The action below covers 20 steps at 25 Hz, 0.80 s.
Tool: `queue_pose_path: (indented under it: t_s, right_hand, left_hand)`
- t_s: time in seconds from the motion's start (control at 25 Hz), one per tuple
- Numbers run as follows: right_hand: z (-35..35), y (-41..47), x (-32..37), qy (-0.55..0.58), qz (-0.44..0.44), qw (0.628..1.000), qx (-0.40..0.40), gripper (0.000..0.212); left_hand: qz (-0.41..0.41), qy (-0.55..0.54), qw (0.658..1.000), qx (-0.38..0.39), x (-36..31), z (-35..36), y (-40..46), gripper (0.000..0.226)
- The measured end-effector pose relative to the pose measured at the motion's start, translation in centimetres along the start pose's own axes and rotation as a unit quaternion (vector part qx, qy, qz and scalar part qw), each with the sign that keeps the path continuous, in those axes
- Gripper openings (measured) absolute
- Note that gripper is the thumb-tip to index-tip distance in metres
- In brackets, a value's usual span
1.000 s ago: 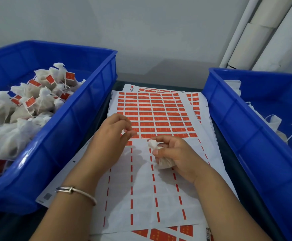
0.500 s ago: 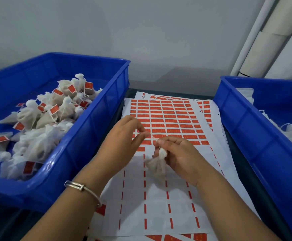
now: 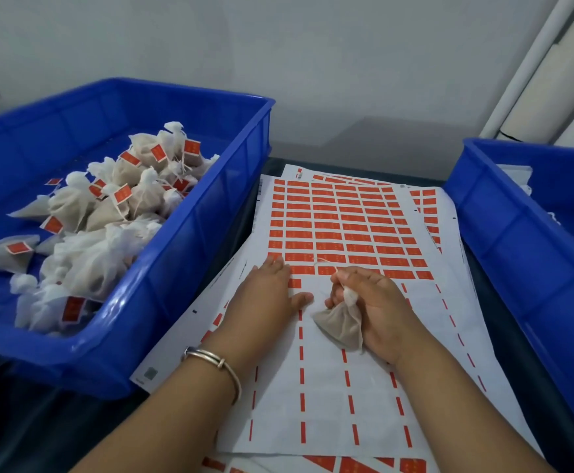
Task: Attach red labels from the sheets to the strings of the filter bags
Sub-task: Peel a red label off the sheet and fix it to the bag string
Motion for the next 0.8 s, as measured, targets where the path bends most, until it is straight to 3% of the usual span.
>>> queue_pose_path:
  t_s: [0.36,0.52,0.8]
  right_hand:
    - [0.3,-0.3,-0.2,-0.028,-0.015,0.999,-0.003,0.02]
    - [0.3,-0.2,-0.1,-0.033,-0.015,0.999,-0.001,0.02]
    - [0.0,0.0,-0.3,-0.022,-0.014,1.0,-0.001,0.018]
  left_hand:
    - [0.008,0.133,0.989,0.059,-1.0,-1.1,0.2,0.061]
    - [-0.012,0.085,0.996,0.009,-0.9,-1.3,-0.4,0.043]
    - [-0.033,0.043,0.997,-0.049,-0.5,-0.8,-0.9,0.036]
Point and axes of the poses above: each hand's wrist, its own y-axis towards the middle knuckle, its own z-axis out of the palm, x = y × z, the point moved 1 cm from there along y, towards the middle knuckle, and after that the axes turned 11 degrees about y, right-handed, at the moved point
